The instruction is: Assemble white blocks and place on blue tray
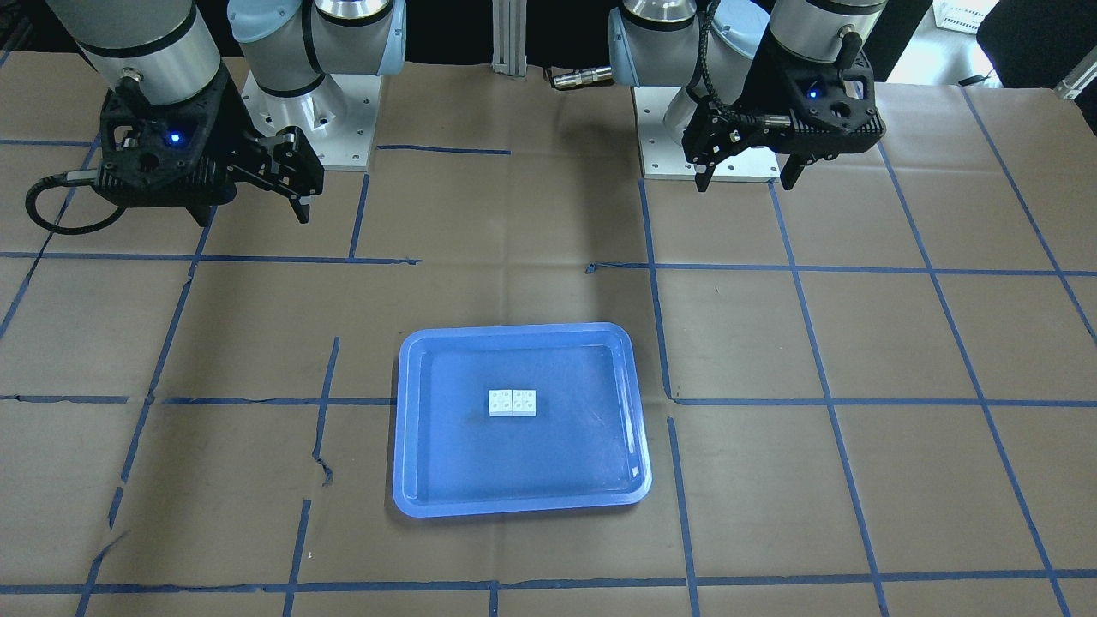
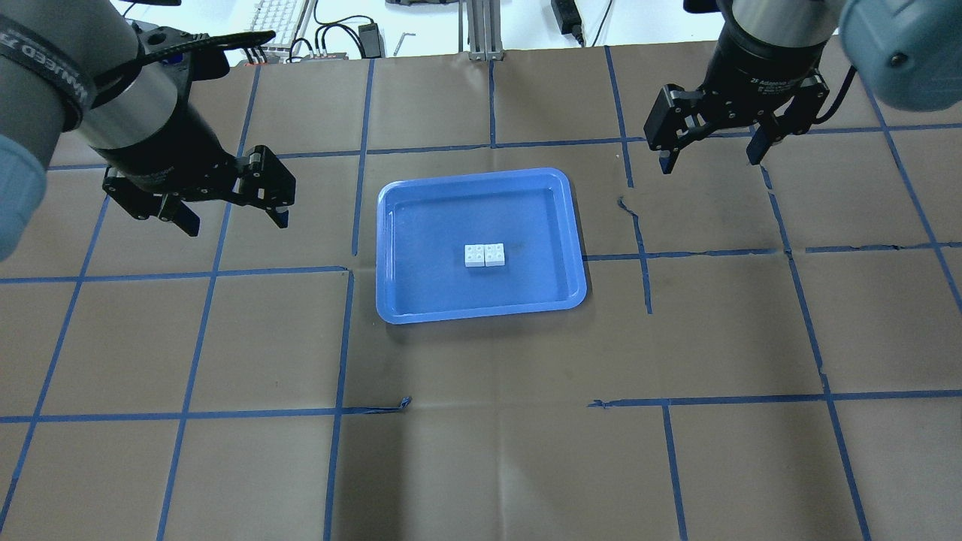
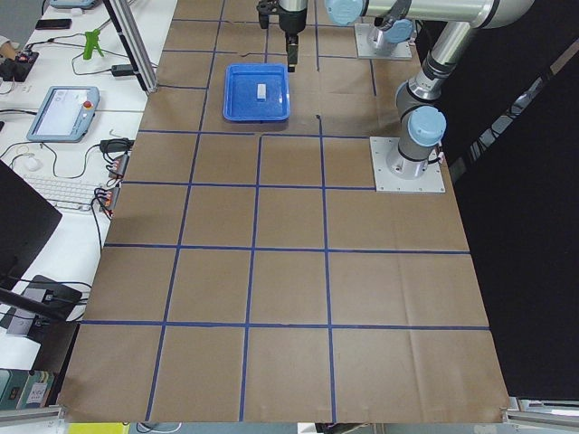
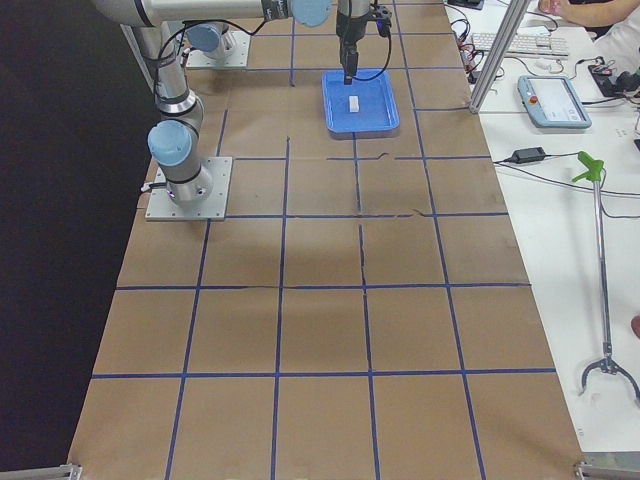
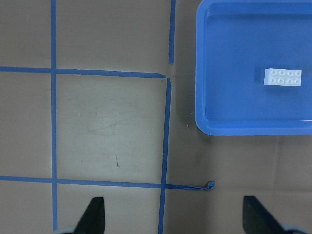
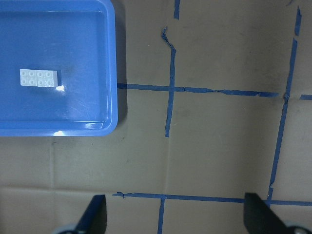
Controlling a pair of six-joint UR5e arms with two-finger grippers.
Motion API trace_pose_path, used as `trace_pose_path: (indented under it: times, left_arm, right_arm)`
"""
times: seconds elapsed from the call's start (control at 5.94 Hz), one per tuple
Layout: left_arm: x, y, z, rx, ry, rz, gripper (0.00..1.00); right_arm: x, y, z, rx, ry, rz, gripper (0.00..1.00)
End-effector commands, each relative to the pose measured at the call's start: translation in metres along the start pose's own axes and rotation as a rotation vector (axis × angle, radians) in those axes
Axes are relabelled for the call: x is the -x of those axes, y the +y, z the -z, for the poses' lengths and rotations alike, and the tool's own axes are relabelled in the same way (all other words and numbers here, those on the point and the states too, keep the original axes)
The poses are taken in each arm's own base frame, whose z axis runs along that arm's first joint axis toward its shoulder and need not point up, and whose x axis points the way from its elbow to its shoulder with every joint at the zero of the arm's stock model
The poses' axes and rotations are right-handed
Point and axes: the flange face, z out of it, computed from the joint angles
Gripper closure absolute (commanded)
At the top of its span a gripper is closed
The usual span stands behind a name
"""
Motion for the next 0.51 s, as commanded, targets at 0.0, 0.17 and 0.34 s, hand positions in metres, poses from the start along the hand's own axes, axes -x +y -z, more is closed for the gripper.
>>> trace_pose_path:
  times: [0.0, 0.17, 0.34]
  left_arm:
    - [0.0004, 0.0, -0.0013, 0.008, -0.001, 0.001, 0.01]
    - [0.0007, -0.0003, -0.0004, 0.005, -0.004, 0.001, 0.01]
    - [0.0007, -0.0007, 0.0013, 0.0, -0.004, 0.001, 0.01]
  right_arm:
    - [0.0007, 0.0011, 0.0013, -0.002, 0.001, -0.002, 0.0]
    - [0.0008, 0.0009, 0.0014, -0.003, -0.001, -0.002, 0.0]
    - [-0.0001, 0.001, -0.0001, 0.0, 0.001, -0.004, 0.0]
